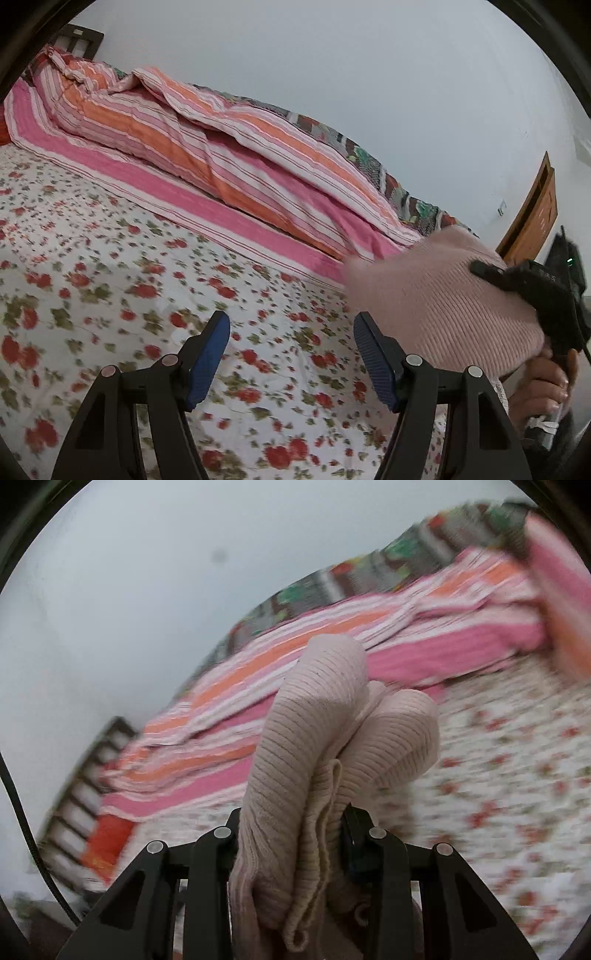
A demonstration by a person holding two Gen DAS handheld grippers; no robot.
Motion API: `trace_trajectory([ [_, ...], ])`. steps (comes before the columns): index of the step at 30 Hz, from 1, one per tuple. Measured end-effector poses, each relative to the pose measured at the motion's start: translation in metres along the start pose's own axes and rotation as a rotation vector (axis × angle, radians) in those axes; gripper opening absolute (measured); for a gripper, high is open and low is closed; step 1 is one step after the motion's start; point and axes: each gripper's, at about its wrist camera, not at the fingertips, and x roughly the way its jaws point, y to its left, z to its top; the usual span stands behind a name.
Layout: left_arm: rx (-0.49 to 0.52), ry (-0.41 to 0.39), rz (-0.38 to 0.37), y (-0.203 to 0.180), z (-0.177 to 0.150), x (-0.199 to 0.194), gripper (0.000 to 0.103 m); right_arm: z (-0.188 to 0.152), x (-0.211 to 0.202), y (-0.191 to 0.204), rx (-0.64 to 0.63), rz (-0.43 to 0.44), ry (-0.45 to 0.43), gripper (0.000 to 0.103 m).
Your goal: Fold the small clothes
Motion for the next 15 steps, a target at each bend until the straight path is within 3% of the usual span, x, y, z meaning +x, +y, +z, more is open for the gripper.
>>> trace_trajectory([
  [2,0.002,-0.002,0.007,0.004,0.001,-0.001,0.068,-0.005,0.025,-0.02,0.081,0.091,0.024,0.035],
  [4,0.007,0.011,0.012,0.005,0.001,0.003,0.068,-0.015,0.047,-0.041,0.052,-0.008,0.051,0.036],
  [7,0.04,0.043,0.029,-0.002,-0.003,0.013,0.068,-0.031,0.08,-0.092,0.061,-0.186,0.176,0.039],
  [8,0.071,0.044,0.041,-0.008,-0.005,0.015,0.068,-0.036,0.085,-0.109,0.082,-0.209,0.216,0.041],
  [10,0.12,0.047,0.046,-0.017,-0.01,0.018,0.068,-0.036,0.072,-0.122,0.091,-0.163,0.18,0.048],
  [15,0.221,0.108,-0.012,-0.045,-0.029,0.028,0.068,-0.038,0.032,-0.088,-0.202,-0.255,0.107,0.051],
])
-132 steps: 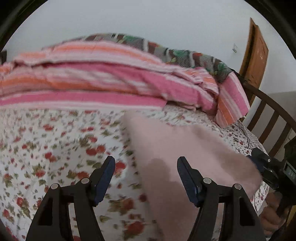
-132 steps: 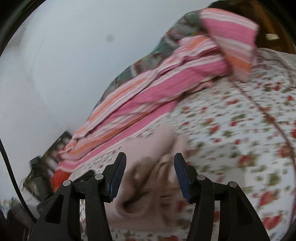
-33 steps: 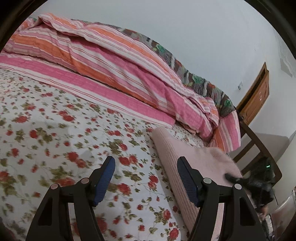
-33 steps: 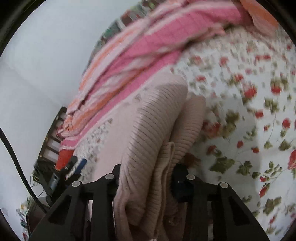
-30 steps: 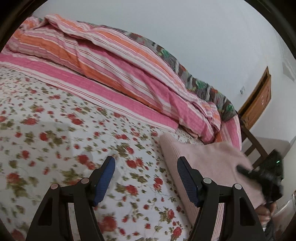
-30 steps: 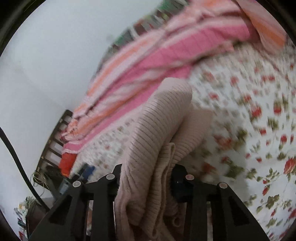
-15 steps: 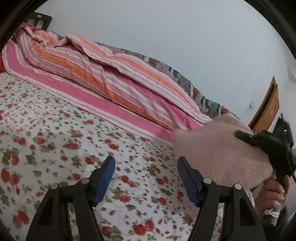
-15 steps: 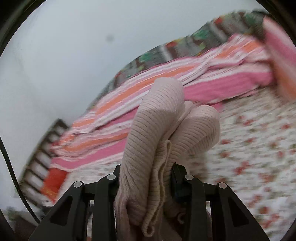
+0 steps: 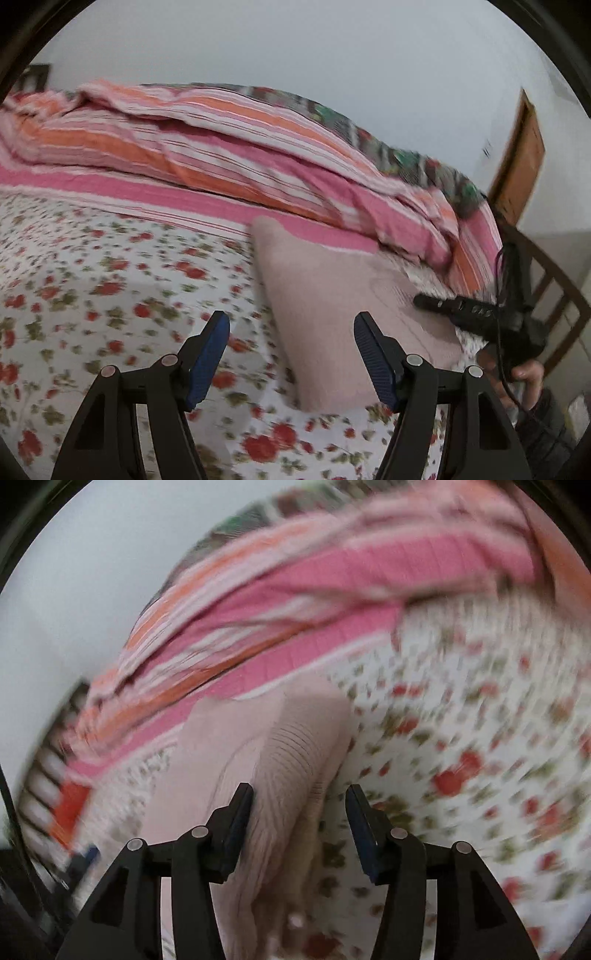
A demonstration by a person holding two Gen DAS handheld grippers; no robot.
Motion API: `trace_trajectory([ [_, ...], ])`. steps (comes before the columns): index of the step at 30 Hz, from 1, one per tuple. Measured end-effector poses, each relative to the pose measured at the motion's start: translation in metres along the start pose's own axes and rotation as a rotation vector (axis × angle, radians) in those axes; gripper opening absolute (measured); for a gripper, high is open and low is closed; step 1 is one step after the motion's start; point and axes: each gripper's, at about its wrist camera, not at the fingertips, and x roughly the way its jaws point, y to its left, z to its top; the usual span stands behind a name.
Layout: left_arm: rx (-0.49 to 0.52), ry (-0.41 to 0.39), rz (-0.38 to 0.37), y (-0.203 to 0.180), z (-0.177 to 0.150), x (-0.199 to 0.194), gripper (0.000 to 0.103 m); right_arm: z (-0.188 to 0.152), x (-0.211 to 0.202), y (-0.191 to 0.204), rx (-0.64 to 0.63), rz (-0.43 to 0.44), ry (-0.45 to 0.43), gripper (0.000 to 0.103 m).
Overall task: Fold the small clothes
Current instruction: 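Lower the folded sweater with the right tool and open it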
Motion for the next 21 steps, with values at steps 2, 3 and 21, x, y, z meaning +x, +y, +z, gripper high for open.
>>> trace_trajectory([
  [2,0.028,0.017,0.01,-0.01,-0.004,0.008,0.068,-0.007,-0.015,0.009,-0.081,0.008,-0.041,0.05],
  [3,0.033,0.023,0.014,-0.013,-0.005,0.011,0.068,-0.01,-0.018,0.01,-0.101,0.017,-0.056,0.049],
  [21,0.054,0.078,0.11,-0.055,-0.016,0.064,0.074,-0.03,-0.013,-0.002,-0.106,0.114,-0.071,0.016],
])
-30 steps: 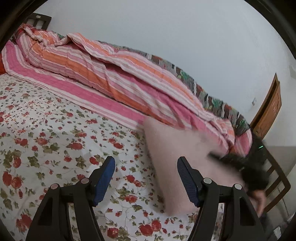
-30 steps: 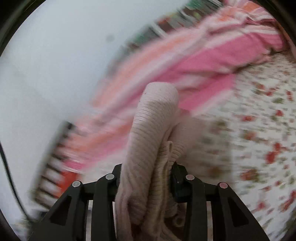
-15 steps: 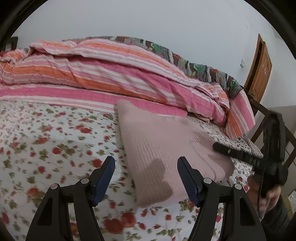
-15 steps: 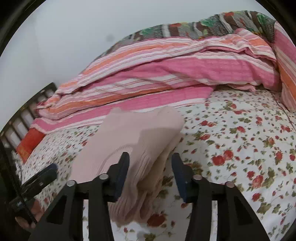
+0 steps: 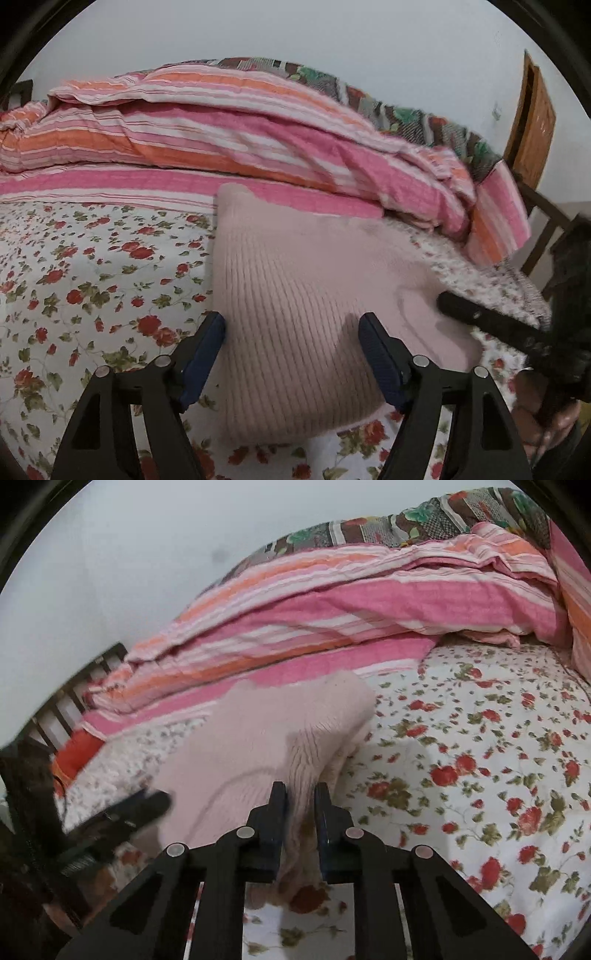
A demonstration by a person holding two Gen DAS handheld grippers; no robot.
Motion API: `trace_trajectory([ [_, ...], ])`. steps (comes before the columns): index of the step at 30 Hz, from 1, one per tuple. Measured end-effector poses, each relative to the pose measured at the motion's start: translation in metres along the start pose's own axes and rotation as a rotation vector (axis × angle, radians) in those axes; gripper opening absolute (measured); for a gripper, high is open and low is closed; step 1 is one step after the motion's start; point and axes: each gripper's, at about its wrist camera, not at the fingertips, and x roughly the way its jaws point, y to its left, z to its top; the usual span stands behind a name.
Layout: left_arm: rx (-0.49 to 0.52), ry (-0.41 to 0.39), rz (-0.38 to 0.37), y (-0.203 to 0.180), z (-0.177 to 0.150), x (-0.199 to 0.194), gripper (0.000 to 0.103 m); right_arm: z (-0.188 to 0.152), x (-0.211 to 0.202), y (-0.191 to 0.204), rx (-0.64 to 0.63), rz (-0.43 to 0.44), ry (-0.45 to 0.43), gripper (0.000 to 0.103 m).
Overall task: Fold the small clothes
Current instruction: 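Lower the folded sweater with the right tool and open it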
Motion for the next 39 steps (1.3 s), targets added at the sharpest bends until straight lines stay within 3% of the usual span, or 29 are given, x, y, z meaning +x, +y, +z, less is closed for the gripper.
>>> trace_trajectory([
  [5,0.06,0.029,0.066,-0.008,-0.007,0.008,0.076,-0.001,0.009,0.003,-0.016,-0.012,0.024,0.012],
  [8,0.057,0.043,0.047,-0.003,-0.009,0.005,0.077,0.0,-0.004,0.002,-0.074,-0.051,-0.026,0.006],
  [12,0.029,0.059,0.01,0.002,-0.009,0.005,0.078,-0.011,0.015,-0.011,-0.028,-0.121,0.066,0.005],
  [16,0.013,0.011,-0.01,0.004,-0.005,-0.007,0.077,-0.005,-0.002,0.004,-0.097,-0.121,0.002,0.007],
  [20,-0.025,-0.012,-0.023,0.015,0.002,-0.017,0.077,0.004,-0.019,0.01,-0.101,-0.081,-0.086,0.018],
  [25,-0.111,0.033,-0.089,0.038,0.023,-0.009,0.065,0.01,-0.012,0.02,-0.121,-0.03,-0.083,0.024],
  [27,-0.104,0.047,-0.073,0.042,0.039,-0.001,0.056,0.01,-0.005,0.024,-0.137,-0.034,-0.064,0.025],
  [31,-0.069,0.083,-0.049,0.043,0.068,0.027,0.052,0.003,0.008,0.024,-0.159,-0.074,-0.013,0.025],
  [35,-0.039,0.163,0.053,0.047,0.088,0.074,0.036,-0.007,0.013,0.02,-0.163,-0.094,0.0,0.025],
  [39,-0.049,0.214,0.055,0.057,0.1,0.113,0.016,-0.007,0.016,0.025,-0.201,-0.117,0.006,0.025],
])
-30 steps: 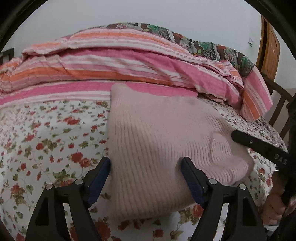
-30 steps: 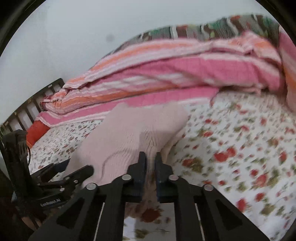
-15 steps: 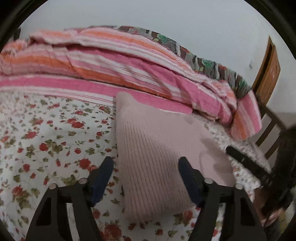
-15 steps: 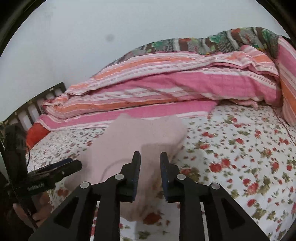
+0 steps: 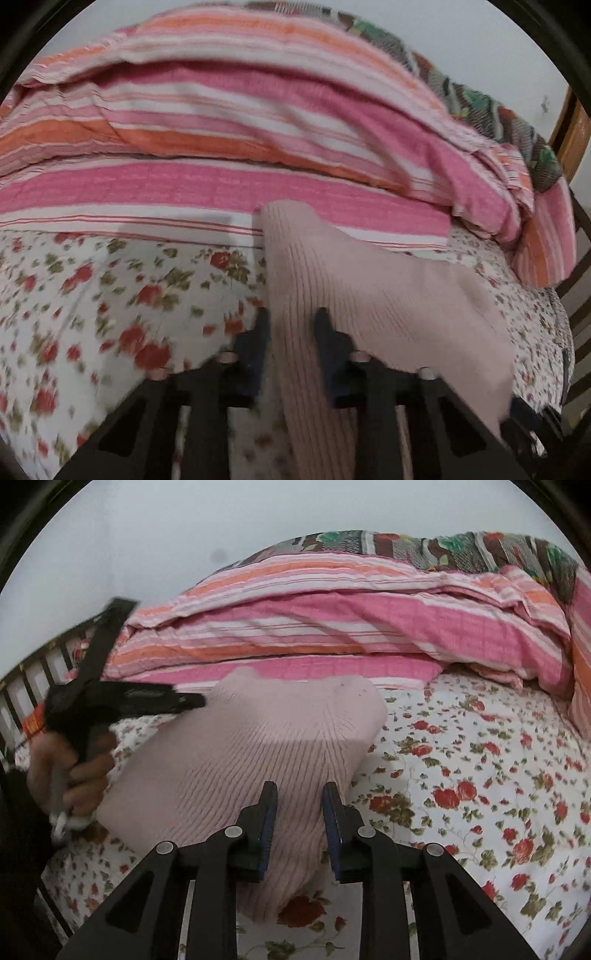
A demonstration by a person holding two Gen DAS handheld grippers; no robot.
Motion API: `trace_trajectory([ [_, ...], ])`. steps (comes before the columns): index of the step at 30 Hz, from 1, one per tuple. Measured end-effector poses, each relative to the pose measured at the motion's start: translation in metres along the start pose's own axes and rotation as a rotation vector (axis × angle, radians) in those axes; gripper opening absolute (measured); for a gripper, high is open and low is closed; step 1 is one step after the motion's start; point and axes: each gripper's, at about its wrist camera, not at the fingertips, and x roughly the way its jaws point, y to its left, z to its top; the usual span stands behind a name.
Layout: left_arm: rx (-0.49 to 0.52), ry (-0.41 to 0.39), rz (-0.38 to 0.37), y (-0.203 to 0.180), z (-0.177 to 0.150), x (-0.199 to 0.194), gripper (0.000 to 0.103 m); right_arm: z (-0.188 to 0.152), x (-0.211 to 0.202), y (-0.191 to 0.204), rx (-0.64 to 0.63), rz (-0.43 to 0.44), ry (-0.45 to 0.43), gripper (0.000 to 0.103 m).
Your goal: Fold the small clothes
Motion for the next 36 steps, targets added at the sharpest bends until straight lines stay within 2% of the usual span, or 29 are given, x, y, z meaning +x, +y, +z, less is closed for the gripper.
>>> trace_trajectory([
  [2,-0.006,0.009,0.017,0.002,0.007,0.014,0.016,0.0,0.002,0.001,-0.004,-0.004,0.005,0.025],
  [8,0.017,-0.03,0.049,-0.003,0.017,0.028,0.016,0.0,0.002,-0.001,-0.011,0.0,0.017,0.025],
  [14,0.082,-0.054,0.114,-0.015,0.013,0.018,0.016,0.008,-0.005,-0.004,0.012,0.027,0.006,0.025],
  [18,0.074,-0.053,0.09,-0.014,0.005,0.002,0.016,0.021,-0.014,-0.014,0.069,0.023,-0.053,0.026],
  [23,0.066,-0.045,0.088,-0.014,-0.009,-0.017,0.017,0.042,-0.003,-0.019,0.103,0.006,-0.023,0.031],
  [25,0.037,-0.052,0.082,-0.013,-0.017,-0.023,0.021,0.049,0.004,-0.018,0.097,-0.005,-0.026,0.033],
  [27,0.006,-0.079,0.066,-0.011,-0.029,-0.03,0.03,0.052,0.013,-0.017,0.088,-0.014,-0.028,0.033],
  [30,0.031,-0.113,0.084,-0.015,-0.038,-0.033,0.036,0.045,0.032,-0.018,0.068,-0.061,0.006,0.033],
  [36,0.076,-0.127,0.117,-0.023,-0.041,-0.031,0.037,0.038,0.044,-0.023,0.082,-0.101,0.04,0.032],
])
